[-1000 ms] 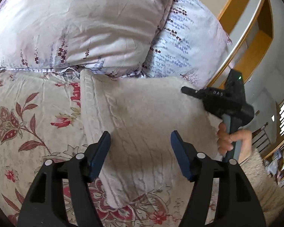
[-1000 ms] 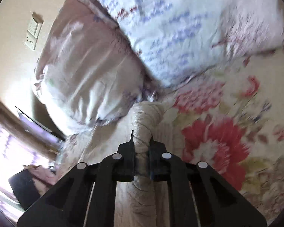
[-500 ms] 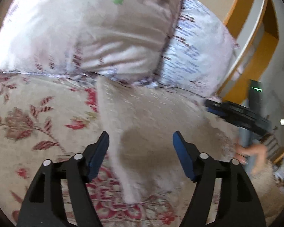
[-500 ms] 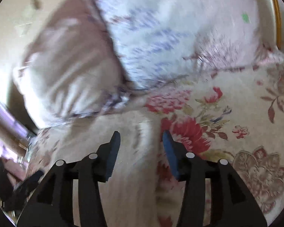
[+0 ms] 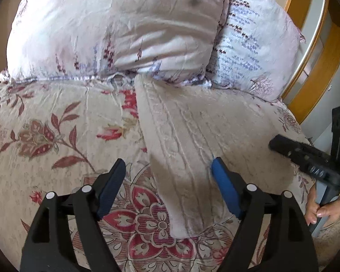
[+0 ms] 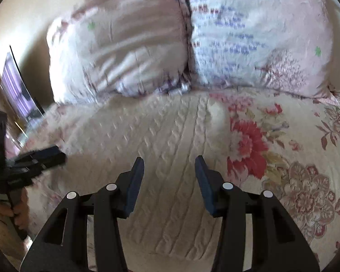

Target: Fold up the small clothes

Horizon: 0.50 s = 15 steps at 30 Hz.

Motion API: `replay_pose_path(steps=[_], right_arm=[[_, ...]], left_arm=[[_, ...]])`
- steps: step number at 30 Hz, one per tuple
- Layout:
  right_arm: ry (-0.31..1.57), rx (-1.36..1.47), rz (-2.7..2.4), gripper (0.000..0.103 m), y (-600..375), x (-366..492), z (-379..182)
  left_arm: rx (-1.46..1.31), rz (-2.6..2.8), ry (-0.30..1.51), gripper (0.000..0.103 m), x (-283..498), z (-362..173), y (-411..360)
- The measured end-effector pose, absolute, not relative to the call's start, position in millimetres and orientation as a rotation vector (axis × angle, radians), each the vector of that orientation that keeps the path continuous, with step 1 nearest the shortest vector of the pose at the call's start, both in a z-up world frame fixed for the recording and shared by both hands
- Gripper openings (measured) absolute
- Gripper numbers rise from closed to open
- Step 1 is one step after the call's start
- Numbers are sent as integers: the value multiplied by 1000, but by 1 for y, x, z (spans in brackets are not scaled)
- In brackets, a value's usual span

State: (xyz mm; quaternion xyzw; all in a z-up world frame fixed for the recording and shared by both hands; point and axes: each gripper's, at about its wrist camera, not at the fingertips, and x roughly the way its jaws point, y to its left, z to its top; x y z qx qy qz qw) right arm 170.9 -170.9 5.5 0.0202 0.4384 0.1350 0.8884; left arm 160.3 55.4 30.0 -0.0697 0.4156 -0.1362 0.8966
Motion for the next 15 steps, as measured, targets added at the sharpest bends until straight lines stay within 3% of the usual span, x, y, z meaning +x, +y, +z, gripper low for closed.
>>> replay_pose_path(steps=[9,11,13,15], right_arm=[[906,47,251,52,-170,168,6],[881,94,253,62,-176,160,16],[818,93,229,84,-179,148,27],[765,78,209,90,-182,137,36]], left_arm=[[-188,-301,905,86,166,13,55],[-177,-302,867,86,158,21,57],[-156,-301,825,86,149,28,59],[-143,-303,800,92,140,33,61]])
